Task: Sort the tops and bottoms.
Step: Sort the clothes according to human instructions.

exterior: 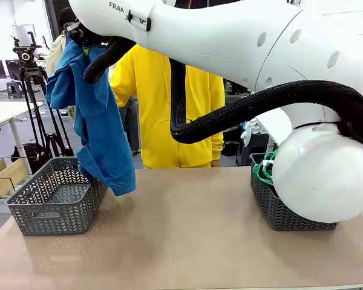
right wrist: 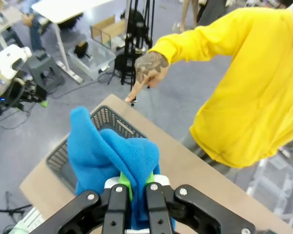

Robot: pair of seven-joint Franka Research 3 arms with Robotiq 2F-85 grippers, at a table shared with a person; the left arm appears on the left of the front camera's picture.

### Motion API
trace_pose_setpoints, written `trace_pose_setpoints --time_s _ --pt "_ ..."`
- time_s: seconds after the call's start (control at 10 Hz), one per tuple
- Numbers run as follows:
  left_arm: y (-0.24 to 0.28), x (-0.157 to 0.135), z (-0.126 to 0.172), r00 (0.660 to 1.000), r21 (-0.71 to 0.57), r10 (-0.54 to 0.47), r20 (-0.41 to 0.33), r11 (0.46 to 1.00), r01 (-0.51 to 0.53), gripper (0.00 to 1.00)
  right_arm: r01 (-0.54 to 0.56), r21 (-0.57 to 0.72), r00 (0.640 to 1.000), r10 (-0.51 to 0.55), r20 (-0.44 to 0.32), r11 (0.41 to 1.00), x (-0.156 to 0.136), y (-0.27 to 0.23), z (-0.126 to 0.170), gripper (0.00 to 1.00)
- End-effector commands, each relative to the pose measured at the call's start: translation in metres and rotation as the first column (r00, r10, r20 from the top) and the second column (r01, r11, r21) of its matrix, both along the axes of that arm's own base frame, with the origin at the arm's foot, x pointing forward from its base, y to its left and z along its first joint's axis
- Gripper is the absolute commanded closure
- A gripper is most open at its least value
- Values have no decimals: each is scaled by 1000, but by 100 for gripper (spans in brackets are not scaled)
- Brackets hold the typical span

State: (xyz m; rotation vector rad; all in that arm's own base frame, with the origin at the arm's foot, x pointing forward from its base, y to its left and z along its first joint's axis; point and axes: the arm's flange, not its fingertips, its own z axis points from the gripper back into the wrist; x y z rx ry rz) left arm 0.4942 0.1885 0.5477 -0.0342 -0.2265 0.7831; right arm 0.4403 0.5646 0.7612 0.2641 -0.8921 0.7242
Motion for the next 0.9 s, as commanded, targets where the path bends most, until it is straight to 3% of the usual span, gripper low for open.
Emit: trace_pose_setpoints --time_s 0.0,0.1,0.3,0.4,0.6,0.8 --pt "3 -1 2 1000 16 -3 -12 1000 4 0 -97 46 995 98 -16 994 42 50 -4 100" --pt "3 -1 2 1000 16 -3 -12 1000 4 0 -79 63 997 79 -3 995 60 73 -6 100" --pt "3 -1 2 1000 16 -3 -12 1000 4 0 26 157 990 -47 133 987 87 112 7 100" --pt "3 -1 2 1000 16 -3 -12 1000 4 0 27 235 985 -67 161 972 98 134 16 100" --pt "3 -1 2 1000 16 -3 -12 1000 4 0 -39 386 984 -32 175 921 117 176 30 100" --pt "3 -1 2 1000 16 -3 -12 1000 4 0 -44 579 976 -90 199 814 129 212 47 100"
